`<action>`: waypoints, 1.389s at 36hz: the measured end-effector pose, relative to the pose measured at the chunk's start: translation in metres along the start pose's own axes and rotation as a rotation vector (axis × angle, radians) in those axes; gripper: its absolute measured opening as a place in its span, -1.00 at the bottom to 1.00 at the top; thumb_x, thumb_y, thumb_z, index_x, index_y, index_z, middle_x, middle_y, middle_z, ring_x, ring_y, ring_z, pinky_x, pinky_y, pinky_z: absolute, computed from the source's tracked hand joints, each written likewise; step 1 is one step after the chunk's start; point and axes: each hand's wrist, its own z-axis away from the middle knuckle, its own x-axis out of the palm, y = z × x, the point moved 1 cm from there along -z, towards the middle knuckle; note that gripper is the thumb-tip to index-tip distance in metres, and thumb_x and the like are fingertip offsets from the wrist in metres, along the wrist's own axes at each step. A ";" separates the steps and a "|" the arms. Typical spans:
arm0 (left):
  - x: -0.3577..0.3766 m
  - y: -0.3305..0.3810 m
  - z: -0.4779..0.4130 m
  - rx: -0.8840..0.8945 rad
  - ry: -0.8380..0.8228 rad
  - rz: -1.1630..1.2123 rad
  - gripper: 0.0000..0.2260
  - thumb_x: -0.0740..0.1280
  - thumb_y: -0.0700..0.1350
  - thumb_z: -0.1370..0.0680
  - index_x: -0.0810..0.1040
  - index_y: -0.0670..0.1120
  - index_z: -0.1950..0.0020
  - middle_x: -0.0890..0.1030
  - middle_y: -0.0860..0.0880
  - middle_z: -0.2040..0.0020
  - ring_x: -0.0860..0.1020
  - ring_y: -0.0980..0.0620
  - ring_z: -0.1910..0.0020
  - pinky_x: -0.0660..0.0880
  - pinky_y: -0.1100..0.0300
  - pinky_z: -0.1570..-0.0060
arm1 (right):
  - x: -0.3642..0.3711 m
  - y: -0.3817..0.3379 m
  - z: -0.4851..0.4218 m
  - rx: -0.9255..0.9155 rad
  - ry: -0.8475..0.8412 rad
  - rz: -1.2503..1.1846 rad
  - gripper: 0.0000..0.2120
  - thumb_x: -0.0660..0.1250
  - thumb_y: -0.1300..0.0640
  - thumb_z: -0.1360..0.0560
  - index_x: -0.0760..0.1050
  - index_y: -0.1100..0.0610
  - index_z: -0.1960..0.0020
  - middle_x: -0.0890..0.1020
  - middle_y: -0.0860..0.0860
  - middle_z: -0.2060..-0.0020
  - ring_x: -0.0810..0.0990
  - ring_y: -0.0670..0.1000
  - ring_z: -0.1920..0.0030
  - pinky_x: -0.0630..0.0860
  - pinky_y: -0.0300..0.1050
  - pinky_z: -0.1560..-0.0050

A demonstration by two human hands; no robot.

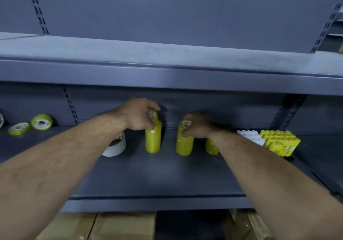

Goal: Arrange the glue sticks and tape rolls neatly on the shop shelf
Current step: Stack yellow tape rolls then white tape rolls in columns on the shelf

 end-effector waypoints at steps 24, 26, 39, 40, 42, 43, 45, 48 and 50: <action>0.008 0.005 -0.014 0.034 -0.070 -0.016 -0.38 0.51 -0.09 -0.38 0.47 0.12 -0.43 0.52 0.08 -0.34 0.50 0.04 -0.26 0.48 0.22 -0.17 | 0.010 0.008 -0.008 0.012 -0.004 -0.020 -0.53 0.59 -0.06 -0.17 0.58 0.04 -0.02 0.63 -0.02 0.07 0.62 0.01 0.07 0.63 -0.01 0.07; 0.008 0.008 -0.014 0.052 -0.071 -0.016 -0.41 0.51 -0.09 -0.40 0.48 0.12 -0.42 0.54 0.07 -0.31 0.50 0.04 -0.24 0.46 0.27 -0.11 | 0.011 0.007 -0.008 0.010 -0.005 -0.009 -0.47 0.59 -0.05 -0.19 0.56 0.05 -0.10 0.62 -0.03 -0.02 0.62 0.03 -0.03 0.62 -0.01 0.00; 0.026 0.060 -0.038 0.236 -0.077 -0.052 -0.55 0.50 -0.01 -0.38 0.57 0.08 -0.26 0.55 0.11 -0.02 0.48 0.13 0.05 0.35 0.33 0.12 | -0.023 0.042 0.026 0.163 0.073 -0.208 -0.21 0.49 0.23 -0.36 0.30 0.06 -0.54 0.48 0.06 -0.39 0.49 0.03 -0.36 0.47 -0.07 -0.33; 0.029 0.065 -0.042 0.250 -0.090 -0.053 -0.56 0.50 0.00 -0.39 0.57 0.06 -0.26 0.56 0.10 -0.04 0.48 0.12 0.05 0.35 0.33 0.12 | -0.026 0.047 0.029 0.174 0.083 -0.194 -0.24 0.48 0.23 -0.37 0.33 0.06 -0.52 0.50 0.05 -0.38 0.50 0.03 -0.35 0.47 -0.04 -0.34; 0.037 0.073 -0.050 0.262 -0.120 -0.060 -0.56 0.50 0.01 -0.40 0.58 0.01 -0.26 0.60 0.04 -0.11 0.52 0.08 -0.01 0.38 0.32 0.09 | -0.030 0.054 0.038 0.188 0.090 -0.175 -0.31 0.45 0.22 -0.39 0.36 0.06 -0.49 0.51 0.04 -0.37 0.50 0.04 -0.35 0.47 -0.01 -0.35; 0.041 0.076 -0.054 0.262 -0.131 -0.067 -0.57 0.50 0.01 -0.41 0.58 0.00 -0.26 0.61 0.03 -0.14 0.54 0.06 -0.05 0.41 0.32 0.06 | -0.032 0.056 0.042 0.193 0.093 -0.160 -0.34 0.43 0.22 -0.41 0.37 0.07 -0.49 0.52 0.04 -0.37 0.50 0.05 -0.36 0.46 -0.01 -0.36; 0.048 0.082 -0.062 0.258 -0.144 -0.090 -0.59 0.50 -0.02 -0.41 0.59 0.00 -0.25 0.61 0.02 -0.17 0.56 0.03 -0.09 0.48 0.27 0.00 | -0.035 0.062 0.047 0.201 0.113 -0.150 -0.38 0.43 0.23 -0.42 0.40 0.09 -0.47 0.53 0.04 -0.36 0.50 0.04 -0.36 0.45 -0.04 -0.37; 0.057 0.089 -0.071 0.255 -0.195 -0.120 -0.58 0.51 -0.09 -0.40 0.60 -0.01 -0.25 0.61 0.01 -0.17 0.58 0.01 -0.09 0.56 0.18 -0.04 | -0.035 0.070 0.049 0.209 0.131 -0.188 -0.41 0.42 0.25 -0.43 0.43 0.11 -0.45 0.54 0.04 -0.36 0.51 0.00 -0.35 0.46 -0.09 -0.36; 0.061 0.093 -0.075 0.261 -0.227 -0.156 -0.60 0.51 -0.10 -0.40 0.60 -0.02 -0.23 0.61 0.01 -0.15 0.58 0.00 -0.08 0.57 0.18 -0.01 | -0.036 0.074 0.051 0.216 0.131 -0.197 -0.42 0.42 0.24 -0.44 0.43 0.11 -0.45 0.54 0.03 -0.36 0.51 0.00 -0.35 0.46 -0.09 -0.36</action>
